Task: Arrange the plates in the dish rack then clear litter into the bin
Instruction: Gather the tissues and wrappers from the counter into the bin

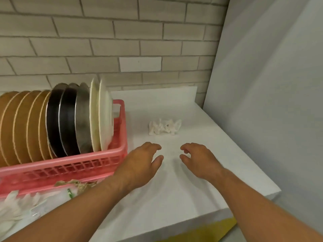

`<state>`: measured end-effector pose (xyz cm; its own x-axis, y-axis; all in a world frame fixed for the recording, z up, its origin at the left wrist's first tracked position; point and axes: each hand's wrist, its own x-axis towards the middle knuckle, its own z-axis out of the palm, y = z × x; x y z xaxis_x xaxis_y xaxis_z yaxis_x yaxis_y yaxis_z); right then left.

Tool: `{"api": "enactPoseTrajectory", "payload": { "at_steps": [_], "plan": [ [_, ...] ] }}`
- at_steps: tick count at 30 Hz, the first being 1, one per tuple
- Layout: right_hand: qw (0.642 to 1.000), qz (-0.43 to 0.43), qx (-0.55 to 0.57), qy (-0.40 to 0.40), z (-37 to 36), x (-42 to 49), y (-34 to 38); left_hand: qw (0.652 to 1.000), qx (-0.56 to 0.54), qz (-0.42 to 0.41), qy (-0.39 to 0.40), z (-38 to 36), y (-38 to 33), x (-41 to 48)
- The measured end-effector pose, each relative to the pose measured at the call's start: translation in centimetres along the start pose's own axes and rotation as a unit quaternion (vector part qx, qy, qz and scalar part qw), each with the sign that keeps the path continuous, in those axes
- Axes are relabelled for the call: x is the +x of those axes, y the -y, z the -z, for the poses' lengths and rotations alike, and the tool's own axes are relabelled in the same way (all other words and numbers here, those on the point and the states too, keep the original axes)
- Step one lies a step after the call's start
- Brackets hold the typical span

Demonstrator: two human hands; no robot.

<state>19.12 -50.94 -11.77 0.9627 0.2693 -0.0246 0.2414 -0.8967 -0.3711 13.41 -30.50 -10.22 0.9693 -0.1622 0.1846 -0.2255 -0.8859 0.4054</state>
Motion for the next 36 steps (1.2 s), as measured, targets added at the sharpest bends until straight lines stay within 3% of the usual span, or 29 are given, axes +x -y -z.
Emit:
{"api": "enactPoseTrajectory", "payload": {
  "at_steps": [5,10,18,27,31,36],
  "plan": [
    [1.0,0.012,-0.016,0.022,0.8,6.8,-2.5,0.998,0.004,0.063,-0.001,-1.9,-0.3,5.1],
    [0.999,0.013,-0.045,-0.012,-0.2,12.4,-2.2,0.995,0.021,0.098,0.011,-3.4,0.3,7.6],
    [0.992,0.037,-0.122,0.006,-2.1,15.0,-2.0,0.992,0.029,0.124,-0.011,-3.8,1.1,10.5],
    [0.995,0.046,-0.04,0.081,1.0,10.5,-3.5,0.991,0.016,0.13,-0.029,-4.5,1.2,12.7],
    [0.996,0.073,-0.037,0.047,1.5,10.2,-5.0,0.989,0.015,0.129,-0.074,-4.3,1.9,13.0],
    [0.996,0.028,0.073,-0.042,2.5,11.0,-5.8,0.986,0.019,0.126,-0.106,-3.9,2.5,13.1]
  ]
}}
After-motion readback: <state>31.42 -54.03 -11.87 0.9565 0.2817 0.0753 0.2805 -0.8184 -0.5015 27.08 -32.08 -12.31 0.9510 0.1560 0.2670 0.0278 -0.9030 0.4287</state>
